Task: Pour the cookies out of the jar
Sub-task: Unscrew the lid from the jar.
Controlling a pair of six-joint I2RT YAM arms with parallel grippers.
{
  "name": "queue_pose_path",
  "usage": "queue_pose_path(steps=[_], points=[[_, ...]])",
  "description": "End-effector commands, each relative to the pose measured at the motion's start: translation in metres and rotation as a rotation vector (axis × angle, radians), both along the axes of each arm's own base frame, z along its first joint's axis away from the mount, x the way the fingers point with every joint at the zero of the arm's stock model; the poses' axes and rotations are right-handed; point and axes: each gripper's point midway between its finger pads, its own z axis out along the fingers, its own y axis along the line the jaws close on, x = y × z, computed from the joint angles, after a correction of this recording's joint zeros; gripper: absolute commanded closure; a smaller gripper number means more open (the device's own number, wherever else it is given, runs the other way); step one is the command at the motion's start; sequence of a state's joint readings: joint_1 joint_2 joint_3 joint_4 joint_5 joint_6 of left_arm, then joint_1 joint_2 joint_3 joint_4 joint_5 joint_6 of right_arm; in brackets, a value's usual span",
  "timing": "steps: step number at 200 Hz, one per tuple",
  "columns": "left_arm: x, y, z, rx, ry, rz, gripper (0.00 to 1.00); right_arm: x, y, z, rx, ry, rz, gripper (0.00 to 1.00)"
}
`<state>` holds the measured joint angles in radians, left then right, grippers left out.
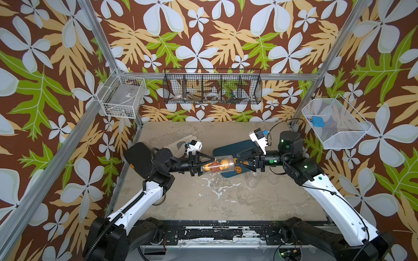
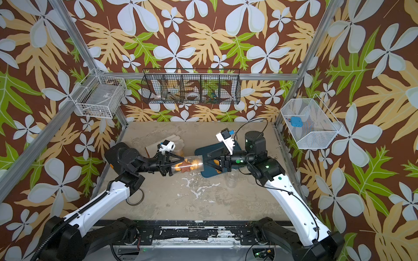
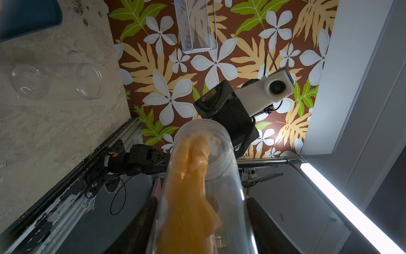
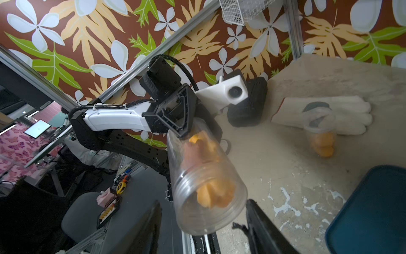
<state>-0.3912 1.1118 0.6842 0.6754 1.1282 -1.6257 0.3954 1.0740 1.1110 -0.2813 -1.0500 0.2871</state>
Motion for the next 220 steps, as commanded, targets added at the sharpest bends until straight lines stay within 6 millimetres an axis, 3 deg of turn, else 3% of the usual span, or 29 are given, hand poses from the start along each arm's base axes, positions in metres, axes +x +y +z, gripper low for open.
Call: queue_pose_path(steps=[1, 23, 46, 55, 81, 125, 220], points=[[-0.004, 0.0, 0.005, -0.006, -0.013, -0.022, 0.46, 0.008, -0.001, 0.007, 0.02, -0.103, -0.039, 0.32], [-0.003, 0.0, 0.006, -0.007, -0.017, -0.021, 0.46, 0.02, -0.001, -0.001, -0.012, -0.002, -0.079, 0.19], [-0.003, 0.0, 0.007, -0.007, -0.023, -0.022, 0.46, 0.027, 0.0, -0.016, 0.0, 0.313, -0.056, 0.12], [-0.003, -0.001, 0.008, -0.008, -0.029, -0.022, 0.46, 0.026, 0.0, -0.026, -0.018, 0.404, -0.056, 0.0], [-0.002, -0.001, 0.01, -0.006, -0.038, -0.019, 0.46, 0.011, 0.007, -0.021, 0.067, 0.557, 0.013, 0.0], [-0.002, -0.001, 0.011, -0.005, -0.049, -0.02, 0.46, 0.004, 0.021, -0.017, 0.065, 0.57, 0.059, 0.0], [-0.003, 0.0, 0.011, 0.002, -0.052, -0.016, 0.46, -0.006, 0.026, -0.017, 0.065, 0.567, 0.107, 0.26]])
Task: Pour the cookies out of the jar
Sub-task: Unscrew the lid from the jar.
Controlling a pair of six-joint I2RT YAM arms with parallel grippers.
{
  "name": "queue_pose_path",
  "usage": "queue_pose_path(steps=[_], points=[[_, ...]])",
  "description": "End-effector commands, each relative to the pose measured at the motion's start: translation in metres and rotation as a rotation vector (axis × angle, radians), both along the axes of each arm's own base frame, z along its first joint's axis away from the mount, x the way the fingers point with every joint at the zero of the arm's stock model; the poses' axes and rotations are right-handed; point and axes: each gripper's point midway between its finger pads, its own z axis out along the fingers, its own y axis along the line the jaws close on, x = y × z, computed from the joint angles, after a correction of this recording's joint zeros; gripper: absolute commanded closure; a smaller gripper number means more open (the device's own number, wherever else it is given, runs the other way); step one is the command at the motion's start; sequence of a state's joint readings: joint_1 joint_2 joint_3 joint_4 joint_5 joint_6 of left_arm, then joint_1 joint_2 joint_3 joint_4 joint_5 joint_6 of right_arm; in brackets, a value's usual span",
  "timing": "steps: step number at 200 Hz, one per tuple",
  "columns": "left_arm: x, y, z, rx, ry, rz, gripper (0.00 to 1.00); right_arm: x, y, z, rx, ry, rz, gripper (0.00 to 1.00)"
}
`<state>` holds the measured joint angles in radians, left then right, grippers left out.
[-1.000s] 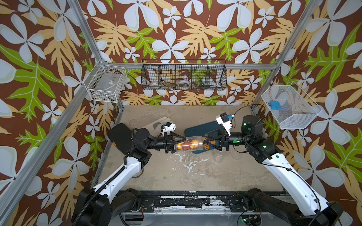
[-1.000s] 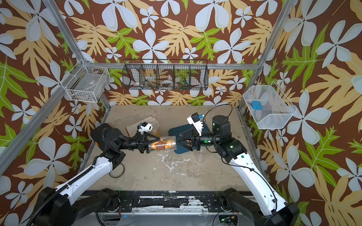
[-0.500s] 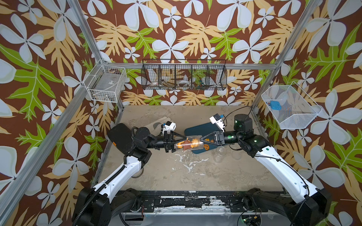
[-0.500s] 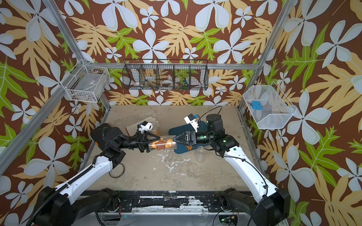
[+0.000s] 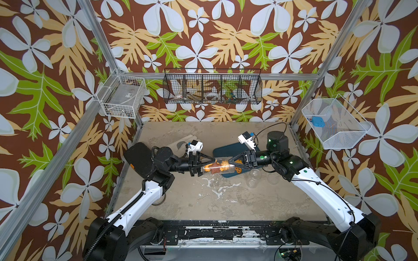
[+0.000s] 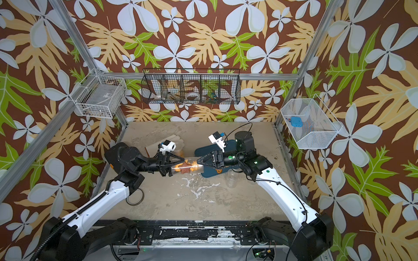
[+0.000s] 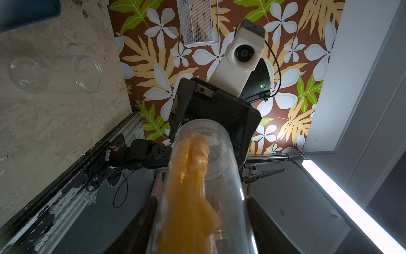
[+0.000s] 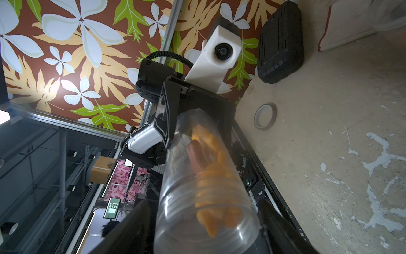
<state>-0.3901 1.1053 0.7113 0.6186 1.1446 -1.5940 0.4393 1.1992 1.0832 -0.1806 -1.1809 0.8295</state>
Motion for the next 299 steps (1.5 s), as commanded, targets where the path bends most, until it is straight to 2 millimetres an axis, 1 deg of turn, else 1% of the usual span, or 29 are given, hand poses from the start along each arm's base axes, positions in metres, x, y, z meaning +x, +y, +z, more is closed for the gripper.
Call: queue_pose_path(steps=[1, 28, 50, 75, 124, 146, 168, 190, 202, 235, 258, 283, 299], points=[[-0.001, 0.0, 0.007, -0.011, -0.041, -0.003, 0.46, -0.006, 0.0, 0.007, 0.028, -0.033, 0.029, 0.26], [0.0, 0.0, 0.007, -0.009, -0.039, -0.003, 0.46, -0.012, 0.001, 0.006, 0.027, -0.032, 0.049, 0.2], [0.001, 0.0, 0.008, -0.008, -0.039, -0.001, 0.46, -0.014, 0.001, 0.001, 0.015, -0.021, 0.054, 0.2], [0.001, -0.001, 0.007, -0.006, -0.039, 0.0, 0.46, -0.015, 0.001, -0.001, 0.014, -0.023, 0.057, 0.24], [0.0, 0.0, 0.007, -0.004, -0.041, -0.001, 0.47, -0.015, 0.001, 0.002, 0.023, -0.052, 0.057, 0.41], [-0.001, 0.0, 0.006, -0.001, -0.037, 0.0, 0.47, -0.014, 0.001, 0.011, 0.039, -0.11, 0.053, 0.42], [-0.001, 0.0, 0.005, 0.001, -0.03, -0.002, 0.47, -0.009, 0.0, 0.023, 0.046, -0.239, 0.023, 0.41], [-0.002, 0.0, 0.003, 0.002, -0.017, -0.007, 0.47, -0.004, 0.001, 0.027, 0.063, -0.367, 0.013, 0.39], [-0.003, 0.0, 0.003, 0.003, -0.01, -0.013, 0.47, 0.0, 0.001, 0.026, 0.055, -0.463, -0.006, 0.4], [-0.004, -0.001, 0.003, 0.006, 0.009, -0.03, 0.47, -0.002, -0.003, 0.034, 0.075, -0.813, -0.022, 0.43], [-0.005, -0.001, 0.004, 0.011, 0.016, -0.042, 0.47, 0.003, -0.005, 0.033, 0.058, -1.009, -0.045, 0.43], [-0.006, -0.001, 0.002, 0.019, 0.024, -0.048, 0.47, 0.011, -0.006, 0.028, 0.015, -1.136, -0.066, 0.43], [-0.007, -0.001, -0.001, 0.024, 0.032, -0.056, 0.47, 0.013, -0.008, 0.027, -0.003, -1.205, -0.078, 0.44]])
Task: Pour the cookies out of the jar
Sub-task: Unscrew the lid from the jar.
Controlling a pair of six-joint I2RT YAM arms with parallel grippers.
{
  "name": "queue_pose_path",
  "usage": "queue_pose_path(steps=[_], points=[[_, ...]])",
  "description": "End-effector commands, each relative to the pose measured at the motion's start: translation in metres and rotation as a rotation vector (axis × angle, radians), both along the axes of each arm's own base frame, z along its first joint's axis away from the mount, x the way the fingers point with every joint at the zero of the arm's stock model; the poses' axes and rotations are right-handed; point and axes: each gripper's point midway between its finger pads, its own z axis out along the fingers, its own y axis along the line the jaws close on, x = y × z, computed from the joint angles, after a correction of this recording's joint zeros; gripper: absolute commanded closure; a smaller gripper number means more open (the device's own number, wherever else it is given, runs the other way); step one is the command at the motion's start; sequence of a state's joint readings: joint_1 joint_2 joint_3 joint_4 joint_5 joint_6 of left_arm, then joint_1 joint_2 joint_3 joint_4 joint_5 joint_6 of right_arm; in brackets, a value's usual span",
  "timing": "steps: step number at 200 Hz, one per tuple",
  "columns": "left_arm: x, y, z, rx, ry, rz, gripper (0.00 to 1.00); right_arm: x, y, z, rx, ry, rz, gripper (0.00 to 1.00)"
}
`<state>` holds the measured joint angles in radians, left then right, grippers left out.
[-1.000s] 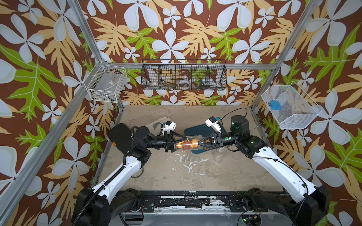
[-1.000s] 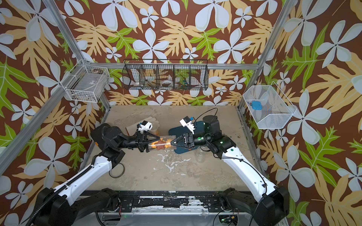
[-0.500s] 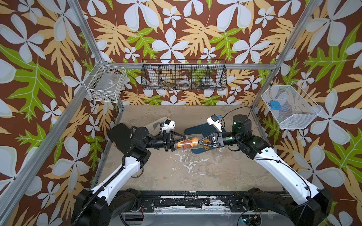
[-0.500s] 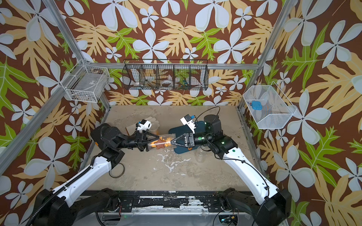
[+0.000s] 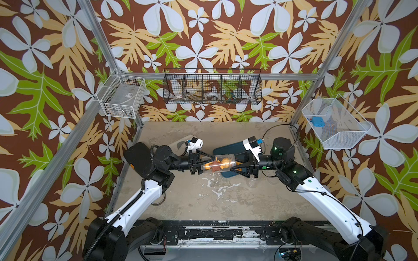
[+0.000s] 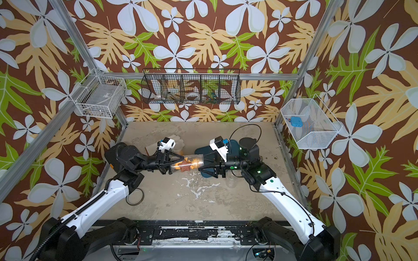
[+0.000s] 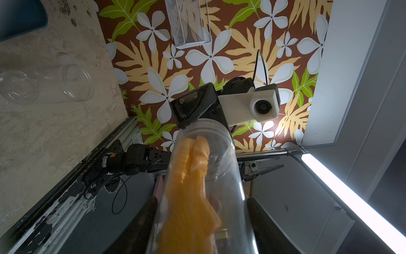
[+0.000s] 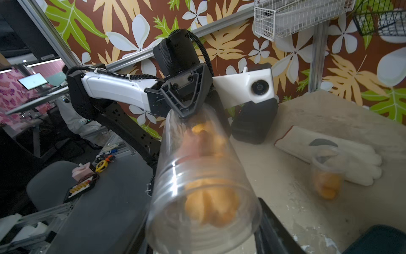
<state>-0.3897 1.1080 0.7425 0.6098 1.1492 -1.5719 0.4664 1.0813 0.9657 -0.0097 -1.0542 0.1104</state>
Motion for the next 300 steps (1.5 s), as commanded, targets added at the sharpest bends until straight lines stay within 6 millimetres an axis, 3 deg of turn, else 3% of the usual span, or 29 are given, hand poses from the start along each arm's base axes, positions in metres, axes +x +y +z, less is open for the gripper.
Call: queue_pose_path(steps=[1, 42, 132, 169, 184, 197, 209, 217, 232, 242, 277, 300], points=[[-0.008, 0.0, -0.011, 0.032, 0.074, -0.054, 0.47, 0.018, -0.004, 0.02, 0.015, -0.331, -0.092, 0.44], [-0.011, 0.0, -0.016, 0.042, 0.097, -0.069, 0.47, 0.018, -0.015, 0.018, -0.039, -0.538, -0.162, 0.44], [-0.013, 0.0, -0.016, 0.057, 0.123, -0.09, 0.47, 0.002, -0.028, 0.003, -0.198, -0.796, -0.184, 0.46], [-0.012, 0.0, -0.015, 0.055, 0.119, -0.083, 0.47, 0.0, -0.035, 0.004, -0.209, -0.799, -0.229, 0.33], [-0.01, 0.0, -0.013, 0.053, 0.109, -0.076, 0.47, 0.011, -0.042, 0.019, -0.174, -0.628, -0.339, 0.2], [-0.009, 0.0, -0.01, 0.051, 0.093, -0.071, 0.47, 0.039, -0.063, 0.027, -0.135, -0.342, -0.558, 0.01], [-0.008, 0.0, -0.007, 0.046, 0.072, -0.061, 0.47, 0.057, -0.079, 0.024, -0.093, -0.002, -0.663, 0.0], [-0.008, 0.0, -0.004, 0.043, 0.054, -0.055, 0.47, 0.062, -0.078, 0.015, -0.085, 0.228, -0.633, 0.0], [-0.008, 0.0, -0.002, 0.042, 0.024, -0.048, 0.47, 0.047, -0.051, 0.002, -0.041, 0.647, -0.389, 0.0], [-0.008, 0.001, -0.002, 0.044, 0.006, -0.04, 0.47, 0.036, -0.039, -0.002, -0.004, 0.834, -0.293, 0.0], [-0.007, 0.001, 0.012, 0.052, -0.118, -0.023, 0.45, 0.018, -0.037, 0.011, 0.081, 1.042, -0.22, 0.0], [-0.007, 0.003, 0.018, 0.088, -0.218, 0.001, 0.44, 0.013, -0.034, 0.02, 0.098, 1.089, -0.17, 0.0]])
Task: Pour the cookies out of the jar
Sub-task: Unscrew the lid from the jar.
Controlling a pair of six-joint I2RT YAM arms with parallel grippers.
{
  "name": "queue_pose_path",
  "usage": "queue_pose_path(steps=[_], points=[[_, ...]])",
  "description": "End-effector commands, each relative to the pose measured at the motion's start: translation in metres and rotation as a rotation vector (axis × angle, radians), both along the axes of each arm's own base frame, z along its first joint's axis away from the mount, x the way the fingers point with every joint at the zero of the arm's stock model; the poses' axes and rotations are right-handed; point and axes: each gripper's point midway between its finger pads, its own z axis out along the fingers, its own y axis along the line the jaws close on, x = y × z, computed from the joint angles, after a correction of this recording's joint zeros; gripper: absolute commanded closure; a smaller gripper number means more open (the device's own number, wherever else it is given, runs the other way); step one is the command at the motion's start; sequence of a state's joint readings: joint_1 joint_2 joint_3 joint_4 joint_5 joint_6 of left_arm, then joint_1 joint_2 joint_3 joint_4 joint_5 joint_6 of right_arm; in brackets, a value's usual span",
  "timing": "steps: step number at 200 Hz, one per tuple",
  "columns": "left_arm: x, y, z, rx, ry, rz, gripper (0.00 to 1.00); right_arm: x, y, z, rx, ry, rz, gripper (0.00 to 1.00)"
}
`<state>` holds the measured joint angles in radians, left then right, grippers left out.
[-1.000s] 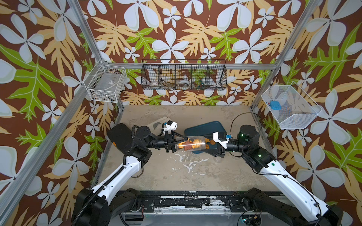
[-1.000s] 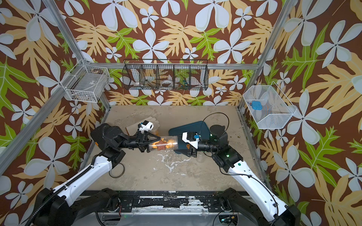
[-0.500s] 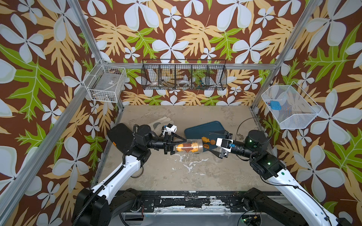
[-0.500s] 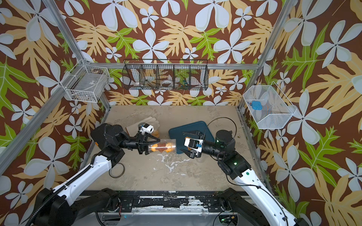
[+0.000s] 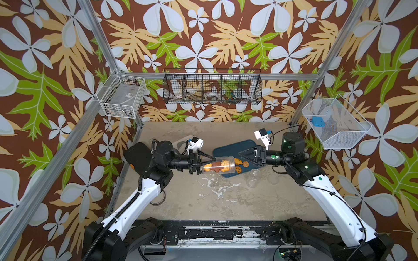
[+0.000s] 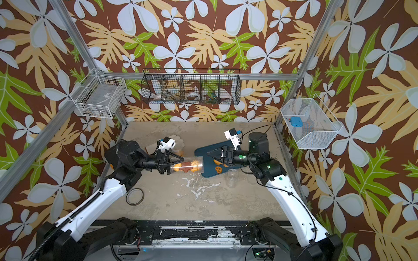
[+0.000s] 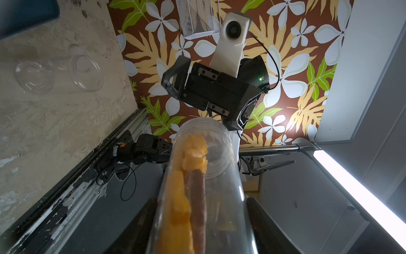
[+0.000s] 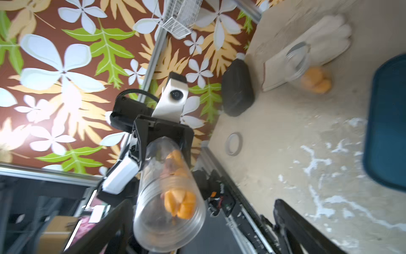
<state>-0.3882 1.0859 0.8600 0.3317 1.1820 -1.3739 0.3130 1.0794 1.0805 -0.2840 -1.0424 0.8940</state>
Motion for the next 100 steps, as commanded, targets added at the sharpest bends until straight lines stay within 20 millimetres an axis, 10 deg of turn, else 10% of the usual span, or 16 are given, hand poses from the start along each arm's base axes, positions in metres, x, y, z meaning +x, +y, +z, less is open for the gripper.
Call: queue_pose_path(steps=[1, 100], points=[[0.0, 0.002, 0.006, 0.028, -0.153, 0.022, 0.44, -0.015, 0.006, 0.017, 0.104, 0.167, 0.073, 0.0], [-0.007, 0.006, 0.03, 0.082, -0.467, 0.072, 0.42, -0.036, 0.04, 0.048, 0.164, 0.226, 0.201, 0.0]])
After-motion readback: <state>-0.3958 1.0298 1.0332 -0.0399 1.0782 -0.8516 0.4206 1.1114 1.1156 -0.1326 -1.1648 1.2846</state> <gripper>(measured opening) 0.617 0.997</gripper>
